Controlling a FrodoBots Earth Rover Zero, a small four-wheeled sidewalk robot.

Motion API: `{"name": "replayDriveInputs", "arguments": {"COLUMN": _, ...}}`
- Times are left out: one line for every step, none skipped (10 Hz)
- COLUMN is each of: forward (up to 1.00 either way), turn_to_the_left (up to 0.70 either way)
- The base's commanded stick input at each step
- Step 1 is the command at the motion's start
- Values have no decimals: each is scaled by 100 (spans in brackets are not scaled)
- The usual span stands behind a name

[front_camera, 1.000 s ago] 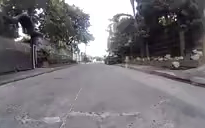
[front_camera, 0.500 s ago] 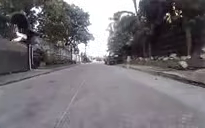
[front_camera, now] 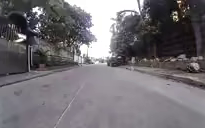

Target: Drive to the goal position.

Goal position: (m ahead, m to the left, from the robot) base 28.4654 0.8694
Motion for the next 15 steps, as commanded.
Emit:
{"name": "replayDriveInputs", "arguments": {"forward": 100, "turn_to_the_left": -1}}
{"name": "replayDriveInputs", "arguments": {"forward": 100, "turn_to_the_left": -1}}
{"name": "replayDriveInputs", "arguments": {"forward": 100, "turn_to_the_left": -1}}
{"name": "replayDriveInputs", "arguments": {"forward": 100, "turn_to_the_left": -1}}
{"name": "replayDriveInputs", "arguments": {"forward": 100, "turn_to_the_left": -1}}
{"name": "replayDriveInputs", "arguments": {"forward": 100, "turn_to_the_left": -1}}
{"name": "replayDriveInputs", "arguments": {"forward": 100, "turn_to_the_left": -1}}
{"name": "replayDriveInputs", "arguments": {"forward": 100, "turn_to_the_left": -1}}
{"name": "replayDriveInputs", "arguments": {"forward": 100, "turn_to_the_left": -1}}
{"name": "replayDriveInputs", "arguments": {"forward": 100, "turn_to_the_left": -1}}
{"name": "replayDriveInputs", "arguments": {"forward": 100, "turn_to_the_left": -1}}
{"name": "replayDriveInputs", "arguments": {"forward": 100, "turn_to_the_left": -1}}
{"name": "replayDriveInputs", "arguments": {"forward": 100, "turn_to_the_left": -1}}
{"name": "replayDriveInputs", "arguments": {"forward": 100, "turn_to_the_left": -1}}
{"name": "replayDriveInputs", "arguments": {"forward": 100, "turn_to_the_left": -1}}
